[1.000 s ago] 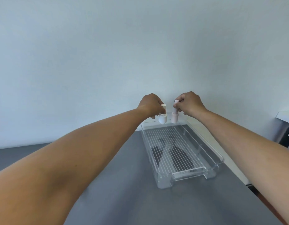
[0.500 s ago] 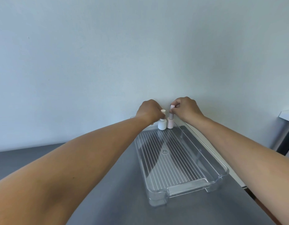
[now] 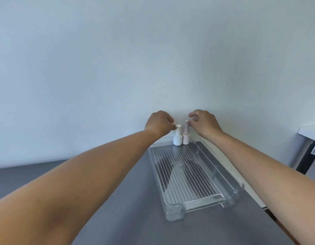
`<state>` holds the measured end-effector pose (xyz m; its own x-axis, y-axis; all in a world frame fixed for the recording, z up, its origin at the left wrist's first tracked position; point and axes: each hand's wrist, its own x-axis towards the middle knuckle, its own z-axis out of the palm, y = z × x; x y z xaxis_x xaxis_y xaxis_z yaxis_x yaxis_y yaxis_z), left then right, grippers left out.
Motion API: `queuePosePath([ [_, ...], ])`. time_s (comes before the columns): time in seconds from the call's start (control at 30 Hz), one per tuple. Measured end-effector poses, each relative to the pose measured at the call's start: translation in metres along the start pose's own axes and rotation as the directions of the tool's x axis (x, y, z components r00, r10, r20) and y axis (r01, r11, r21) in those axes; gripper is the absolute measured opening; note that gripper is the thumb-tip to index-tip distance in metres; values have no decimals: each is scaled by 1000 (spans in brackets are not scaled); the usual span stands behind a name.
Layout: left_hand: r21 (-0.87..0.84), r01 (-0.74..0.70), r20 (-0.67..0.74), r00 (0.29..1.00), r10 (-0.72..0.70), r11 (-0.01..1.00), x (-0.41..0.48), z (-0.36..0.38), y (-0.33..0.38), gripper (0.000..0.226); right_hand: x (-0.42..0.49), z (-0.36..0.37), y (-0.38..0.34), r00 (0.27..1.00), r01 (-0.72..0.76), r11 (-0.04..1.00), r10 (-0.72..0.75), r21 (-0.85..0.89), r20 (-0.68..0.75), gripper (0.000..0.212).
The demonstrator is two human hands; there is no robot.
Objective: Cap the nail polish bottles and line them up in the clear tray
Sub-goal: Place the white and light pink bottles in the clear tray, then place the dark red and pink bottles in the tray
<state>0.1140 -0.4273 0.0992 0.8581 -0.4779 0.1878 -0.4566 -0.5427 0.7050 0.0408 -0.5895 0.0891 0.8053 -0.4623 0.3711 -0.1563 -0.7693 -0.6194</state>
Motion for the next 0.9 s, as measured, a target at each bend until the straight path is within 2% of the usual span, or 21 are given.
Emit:
queuePosePath([
  [0.17, 1, -64, -46, 997, 64, 998, -36, -44, 6, 3, -30, -18, -37, 995, 78, 995, -73, 65, -70, 15],
  [0.4, -18, -147, -117, 983, 144, 989, -129, -128, 2, 4, -106, -24, -121, 988, 157, 920, -143, 360, -66, 12],
  [0.57, 10, -131, -153, 979, 131, 991, -208, -190, -27, 3, -168, -5, -179, 978, 174, 847, -207, 503, 10, 11],
  [0.9, 3, 31, -230, 973, -30, 1000, -302, -248, -126, 6, -243, 65, -235, 947, 130, 871, -250, 474, 201, 15],
])
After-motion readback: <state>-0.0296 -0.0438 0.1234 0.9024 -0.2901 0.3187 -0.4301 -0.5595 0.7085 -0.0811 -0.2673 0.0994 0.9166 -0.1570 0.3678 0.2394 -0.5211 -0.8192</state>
